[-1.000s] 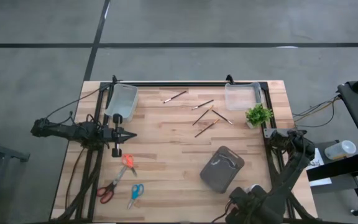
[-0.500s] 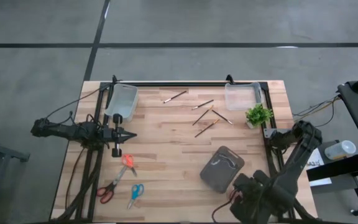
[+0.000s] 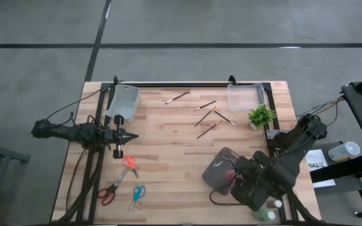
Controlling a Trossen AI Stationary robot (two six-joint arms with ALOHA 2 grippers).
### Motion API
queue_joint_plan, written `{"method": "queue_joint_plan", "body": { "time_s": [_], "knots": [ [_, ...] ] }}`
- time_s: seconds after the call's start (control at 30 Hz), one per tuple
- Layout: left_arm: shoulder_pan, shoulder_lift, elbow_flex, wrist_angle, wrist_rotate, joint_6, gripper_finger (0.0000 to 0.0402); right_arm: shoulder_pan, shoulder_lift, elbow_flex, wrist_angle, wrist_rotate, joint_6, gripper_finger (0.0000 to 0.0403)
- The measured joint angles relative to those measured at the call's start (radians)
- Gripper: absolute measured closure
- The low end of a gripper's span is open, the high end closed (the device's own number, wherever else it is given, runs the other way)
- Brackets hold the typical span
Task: Pick & Place Paint Supplies
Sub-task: Put the red paint bottle into the black bin
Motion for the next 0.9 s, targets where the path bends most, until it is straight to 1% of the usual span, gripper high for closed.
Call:
{"method": "queue_joint_plan", "body": {
  "time_s": [0.3,0.53,0.73,0.9],
  "knots": [
    [0.000,0.000,0.000,0.000,0.000,0.000,0.0401,-0.133,-0.001,0.000,-0.002,0.000,-0.190,0.0183],
    [0.000,0.000,0.000,0.000,0.000,0.000,0.0401,-0.227,-0.001,-0.012,-0.001,-0.024,-0.288,0.0182],
    [0.000,0.000,0.000,0.000,0.000,0.000,0.0401,-0.276,-0.001,-0.076,0.022,-0.094,-0.345,0.0182],
    [0.000,0.000,0.000,0.000,0.000,0.000,0.0401,-0.300,-0.018,-0.165,0.099,-0.120,-0.392,0.0182]
  ]
}}
